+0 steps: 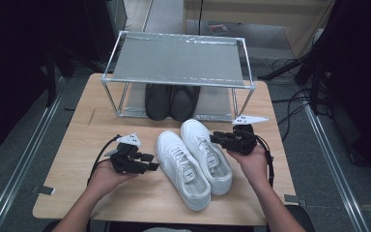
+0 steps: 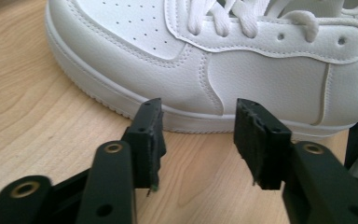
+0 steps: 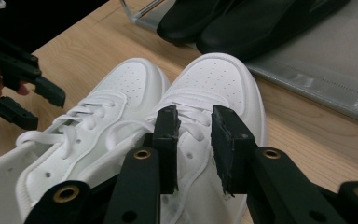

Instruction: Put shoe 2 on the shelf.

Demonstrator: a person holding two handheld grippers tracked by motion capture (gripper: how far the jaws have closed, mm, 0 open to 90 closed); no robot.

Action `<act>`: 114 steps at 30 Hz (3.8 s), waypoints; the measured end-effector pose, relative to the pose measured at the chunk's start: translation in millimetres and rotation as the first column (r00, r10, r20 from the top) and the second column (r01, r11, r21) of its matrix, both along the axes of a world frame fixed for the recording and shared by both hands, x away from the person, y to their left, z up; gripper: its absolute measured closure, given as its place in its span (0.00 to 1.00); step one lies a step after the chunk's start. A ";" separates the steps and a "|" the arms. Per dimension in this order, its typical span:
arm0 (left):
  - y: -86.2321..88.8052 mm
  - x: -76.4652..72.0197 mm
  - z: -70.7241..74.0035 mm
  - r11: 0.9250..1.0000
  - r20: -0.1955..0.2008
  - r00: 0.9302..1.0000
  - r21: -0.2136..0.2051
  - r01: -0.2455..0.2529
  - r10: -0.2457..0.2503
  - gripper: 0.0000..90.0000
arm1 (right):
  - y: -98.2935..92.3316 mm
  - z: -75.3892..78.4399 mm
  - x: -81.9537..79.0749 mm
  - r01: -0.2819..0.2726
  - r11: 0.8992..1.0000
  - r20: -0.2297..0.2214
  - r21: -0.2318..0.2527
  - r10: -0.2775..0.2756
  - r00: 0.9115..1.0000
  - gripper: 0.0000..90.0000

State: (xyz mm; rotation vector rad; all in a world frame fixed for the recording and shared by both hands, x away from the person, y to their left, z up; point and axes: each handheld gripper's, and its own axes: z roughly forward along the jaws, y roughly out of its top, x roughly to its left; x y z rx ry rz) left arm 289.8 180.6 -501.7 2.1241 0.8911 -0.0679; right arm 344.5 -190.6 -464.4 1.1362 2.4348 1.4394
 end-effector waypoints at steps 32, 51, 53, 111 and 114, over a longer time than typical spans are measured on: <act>1.3 30.2 6.5 0.999 0.023 0.999 -0.013 -0.030 0.030 0.44 | 15.4 15.5 -70.1 -0.018 1.000 0.066 -0.018 0.020 0.998 0.64; 1.1 29.8 6.0 1.000 0.032 0.999 0.000 -0.019 0.019 0.44 | 38.4 -4.5 -79.0 -0.007 0.998 0.032 -0.063 0.009 0.999 0.46; 1.2 29.9 6.1 1.000 0.034 0.999 0.001 -0.020 0.020 0.44 | 39.7 -5.4 -79.4 -0.009 0.998 0.037 -0.069 0.011 0.999 0.46; 18.6 34.3 8.6 0.997 0.044 0.997 -0.016 -0.070 0.071 0.44 | 62.9 -12.0 -77.0 0.026 0.977 0.060 -0.210 -0.013 0.998 0.80; 19.4 33.7 8.3 0.997 0.042 0.996 -0.017 -0.074 0.075 0.44 | 60.7 -11.1 -76.1 0.016 0.978 0.054 -0.209 -0.005 0.999 0.81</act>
